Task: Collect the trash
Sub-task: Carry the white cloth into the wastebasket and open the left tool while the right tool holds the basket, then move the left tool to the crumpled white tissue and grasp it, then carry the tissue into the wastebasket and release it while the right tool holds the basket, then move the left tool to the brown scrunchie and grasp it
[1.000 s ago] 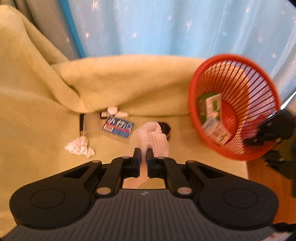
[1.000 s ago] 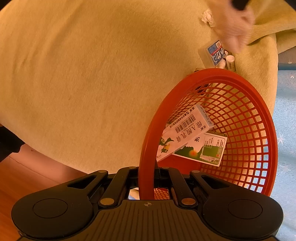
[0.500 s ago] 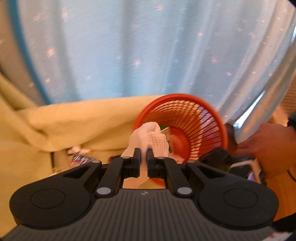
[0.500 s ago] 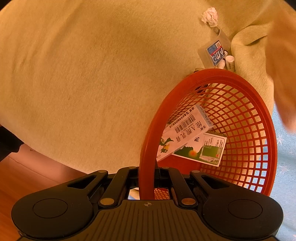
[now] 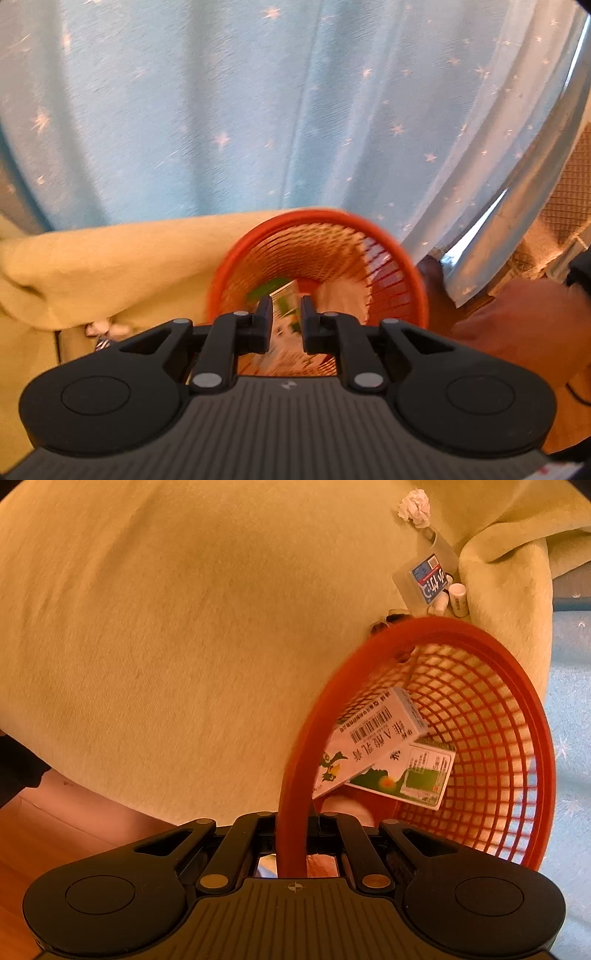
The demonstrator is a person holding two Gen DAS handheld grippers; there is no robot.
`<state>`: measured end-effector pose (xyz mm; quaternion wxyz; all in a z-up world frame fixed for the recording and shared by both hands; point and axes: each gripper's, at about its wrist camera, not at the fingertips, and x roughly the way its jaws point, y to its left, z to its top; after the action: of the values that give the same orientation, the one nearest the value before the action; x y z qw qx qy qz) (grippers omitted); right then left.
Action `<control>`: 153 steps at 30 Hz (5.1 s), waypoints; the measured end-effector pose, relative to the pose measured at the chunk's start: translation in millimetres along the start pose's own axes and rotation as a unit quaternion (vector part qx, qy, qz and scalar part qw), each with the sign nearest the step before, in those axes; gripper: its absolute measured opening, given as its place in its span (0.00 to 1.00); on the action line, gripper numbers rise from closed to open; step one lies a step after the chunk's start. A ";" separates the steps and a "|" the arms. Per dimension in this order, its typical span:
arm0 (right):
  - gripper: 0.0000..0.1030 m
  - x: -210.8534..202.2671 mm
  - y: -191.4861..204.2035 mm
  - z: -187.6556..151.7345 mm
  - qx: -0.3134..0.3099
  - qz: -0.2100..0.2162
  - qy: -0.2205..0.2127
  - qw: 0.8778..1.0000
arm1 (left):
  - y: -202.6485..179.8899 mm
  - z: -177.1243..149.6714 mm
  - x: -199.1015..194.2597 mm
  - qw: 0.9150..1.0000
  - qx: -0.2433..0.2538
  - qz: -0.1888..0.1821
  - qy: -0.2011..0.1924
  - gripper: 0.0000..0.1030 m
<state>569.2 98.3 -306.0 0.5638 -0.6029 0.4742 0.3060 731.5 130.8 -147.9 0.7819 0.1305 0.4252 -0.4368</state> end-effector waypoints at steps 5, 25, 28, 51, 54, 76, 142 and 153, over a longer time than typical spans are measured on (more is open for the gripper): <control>0.01 1.0 -0.6 -0.6 -0.001 0.000 -0.001 1.000 | 24.4 -24.4 -10.3 0.998 -0.031 0.043 0.014 0.12; 0.01 0.8 -4.9 2.4 -0.005 0.010 -0.003 1.000 | 100.5 -96.5 4.1 0.981 -0.087 0.166 0.058 0.26; 0.01 -0.6 -5.7 3.6 -0.007 0.011 -0.005 1.000 | 115.6 -104.9 7.1 0.976 -0.090 0.190 0.064 0.33; 0.01 -10.2 -15.5 12.0 0.005 0.031 -0.004 0.999 | 239.6 -141.6 97.5 0.953 -0.097 0.272 0.092 0.61; 0.01 -11.3 -16.6 11.1 0.008 0.033 -0.004 0.999 | 245.2 -144.3 108.8 0.954 -0.088 0.270 0.099 0.61; 0.01 -9.8 -17.9 12.0 0.009 0.034 -0.003 0.999 | 228.4 -147.2 95.9 0.960 -0.085 0.238 0.120 0.28; 0.01 -2.5 -4.6 2.3 -0.002 0.002 -0.008 1.000 | 30.6 -28.5 9.5 0.997 -0.039 0.063 0.025 0.46; 0.01 -2.7 -4.6 3.3 -0.006 0.003 -0.005 1.000 | 82.9 -75.1 10.8 0.985 -0.080 0.142 0.053 0.48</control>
<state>573.0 101.7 -302.5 0.5616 -0.6033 0.4714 0.3138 758.7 216.2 -215.6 0.8203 0.1495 0.4764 -0.2790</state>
